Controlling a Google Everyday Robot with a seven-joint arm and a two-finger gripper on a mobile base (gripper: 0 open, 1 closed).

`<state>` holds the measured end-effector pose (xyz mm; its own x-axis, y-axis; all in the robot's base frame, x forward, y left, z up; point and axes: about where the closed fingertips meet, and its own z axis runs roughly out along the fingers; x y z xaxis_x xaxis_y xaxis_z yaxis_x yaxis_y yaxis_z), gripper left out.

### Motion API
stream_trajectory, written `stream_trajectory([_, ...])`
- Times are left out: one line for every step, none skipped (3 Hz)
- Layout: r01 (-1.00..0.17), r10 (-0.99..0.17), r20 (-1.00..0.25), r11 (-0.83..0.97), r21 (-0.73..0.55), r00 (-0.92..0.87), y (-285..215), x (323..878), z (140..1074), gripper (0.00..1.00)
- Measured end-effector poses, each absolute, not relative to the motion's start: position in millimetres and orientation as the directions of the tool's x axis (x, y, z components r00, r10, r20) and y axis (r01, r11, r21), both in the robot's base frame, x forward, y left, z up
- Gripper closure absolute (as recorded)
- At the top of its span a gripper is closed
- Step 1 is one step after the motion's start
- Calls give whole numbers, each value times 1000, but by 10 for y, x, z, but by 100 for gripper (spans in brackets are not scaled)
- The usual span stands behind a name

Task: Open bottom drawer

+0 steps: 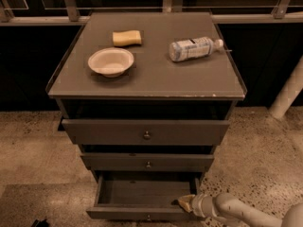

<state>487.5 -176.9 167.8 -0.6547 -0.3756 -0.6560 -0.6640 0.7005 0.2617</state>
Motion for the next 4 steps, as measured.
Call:
stream_trajectory([-664, -375, -656, 701, 262, -655, -1772, 4906, 1687, 100])
stream_trajectory([-647, -311, -716, 720, 251, -625, -1839, 4873, 1852, 100])
stream_trajectory([-606, -254, -745, 757, 244, -617, -2060, 4851, 1982, 81])
stream_trajectory([-605, -254, -743, 758, 245, -619, -2066, 4842, 1974, 58])
